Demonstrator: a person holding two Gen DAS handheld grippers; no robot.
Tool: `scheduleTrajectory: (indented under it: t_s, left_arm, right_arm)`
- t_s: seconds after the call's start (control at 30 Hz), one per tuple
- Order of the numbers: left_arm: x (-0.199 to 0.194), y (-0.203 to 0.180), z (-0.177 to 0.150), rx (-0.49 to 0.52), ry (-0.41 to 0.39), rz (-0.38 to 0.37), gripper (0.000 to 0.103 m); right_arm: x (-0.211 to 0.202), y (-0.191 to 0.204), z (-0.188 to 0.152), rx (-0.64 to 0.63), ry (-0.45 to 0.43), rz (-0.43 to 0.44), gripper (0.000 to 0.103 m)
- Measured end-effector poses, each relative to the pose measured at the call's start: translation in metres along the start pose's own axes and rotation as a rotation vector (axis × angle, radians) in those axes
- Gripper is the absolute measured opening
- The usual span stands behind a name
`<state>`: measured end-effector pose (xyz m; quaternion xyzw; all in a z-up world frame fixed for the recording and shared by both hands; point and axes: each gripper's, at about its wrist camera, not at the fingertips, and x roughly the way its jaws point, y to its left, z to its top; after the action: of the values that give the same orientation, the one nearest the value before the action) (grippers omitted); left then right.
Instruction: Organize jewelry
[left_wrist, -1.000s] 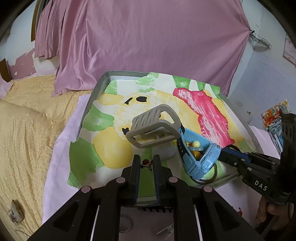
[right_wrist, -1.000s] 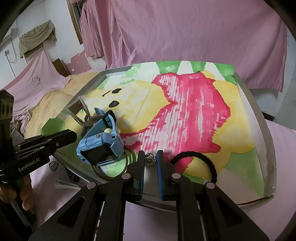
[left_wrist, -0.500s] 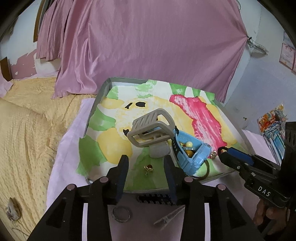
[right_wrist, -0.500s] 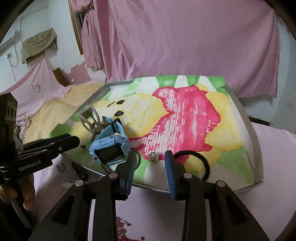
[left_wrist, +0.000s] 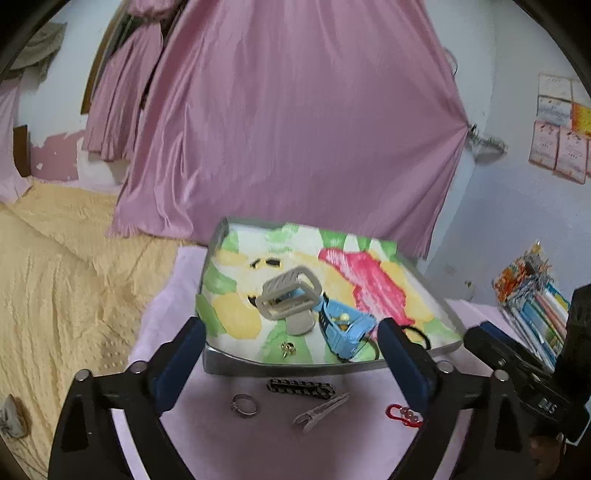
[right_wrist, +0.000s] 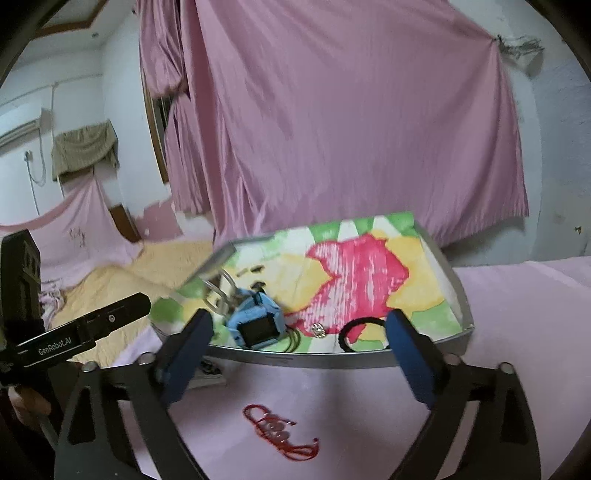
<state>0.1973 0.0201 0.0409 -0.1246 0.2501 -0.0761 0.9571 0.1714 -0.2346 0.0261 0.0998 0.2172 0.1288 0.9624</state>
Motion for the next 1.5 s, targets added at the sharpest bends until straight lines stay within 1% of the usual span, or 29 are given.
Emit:
scheduleTrajectory:
  t_s: [0.07,0.1,0.13,0.3,0.4,0.63,0.73,0.9,0.97,1.07,1.1,1.13,1.2,1.33,1.5]
  left_arm:
    - [-0.010,0.002,-0.002,0.000,-0.041,-0.001,0.101]
    - [-0.015,0.003,-0.004,-0.001,-0.060,0.001,0.102]
    - [-0.018,0.004,-0.006,-0.002,-0.071,0.004,0.102]
    - [-0.034,0.013,-0.019,-0.002,-0.122,0.035,0.102]
    - [-0.042,0.015,-0.028,0.015,-0.143,0.055,0.102]
    - [-0.058,0.018,-0.040,0.069,-0.172,0.076,0.102]
    - [-0.061,0.019,-0.043,0.083,-0.173,0.078,0.102]
    - [-0.063,0.022,-0.047,0.106,-0.162,0.081,0.102]
    - [-0.063,0.021,-0.048,0.114,-0.156,0.079,0.102]
    - [-0.060,0.024,-0.049,0.122,-0.135,0.079,0.102]
    - [-0.059,0.025,-0.049,0.124,-0.126,0.076,0.102]
    - [-0.057,0.025,-0.049,0.126,-0.115,0.070,0.102]
    - [-0.054,0.027,-0.048,0.130,-0.094,0.063,0.102]
    - [-0.044,0.028,-0.045,0.145,-0.036,0.064,0.102]
    - [-0.025,0.031,-0.041,0.149,0.065,0.066,0.102]
  right_arm:
    - [-0.012,0.005,-0.004,-0.011,-0.026,-0.005,0.095]
    - [-0.016,0.008,-0.006,-0.017,-0.033,-0.013,0.097]
    - [-0.021,0.012,-0.009,-0.025,-0.043,-0.025,0.099]
    - [-0.040,0.027,-0.022,-0.084,-0.096,-0.073,0.100]
    - [-0.055,0.034,-0.025,-0.108,-0.143,-0.077,0.100]
    - [-0.063,0.040,-0.033,-0.091,-0.115,-0.070,0.100]
    - [-0.059,0.041,-0.037,-0.095,-0.103,-0.069,0.100]
    - [-0.052,0.043,-0.046,-0.092,-0.058,-0.072,0.100]
    - [-0.046,0.042,-0.048,-0.096,-0.024,-0.082,0.100]
    - [-0.027,0.041,-0.053,-0.118,0.089,-0.134,0.100]
    - [-0.022,0.039,-0.054,-0.114,0.119,-0.138,0.100]
    - [-0.019,0.037,-0.053,-0.100,0.141,-0.130,0.100]
    - [-0.017,0.035,-0.052,-0.100,0.157,-0.119,0.100]
    - [-0.004,0.032,-0.051,-0.092,0.226,-0.122,0.100]
    - [0.011,0.026,-0.048,-0.056,0.298,-0.102,0.100]
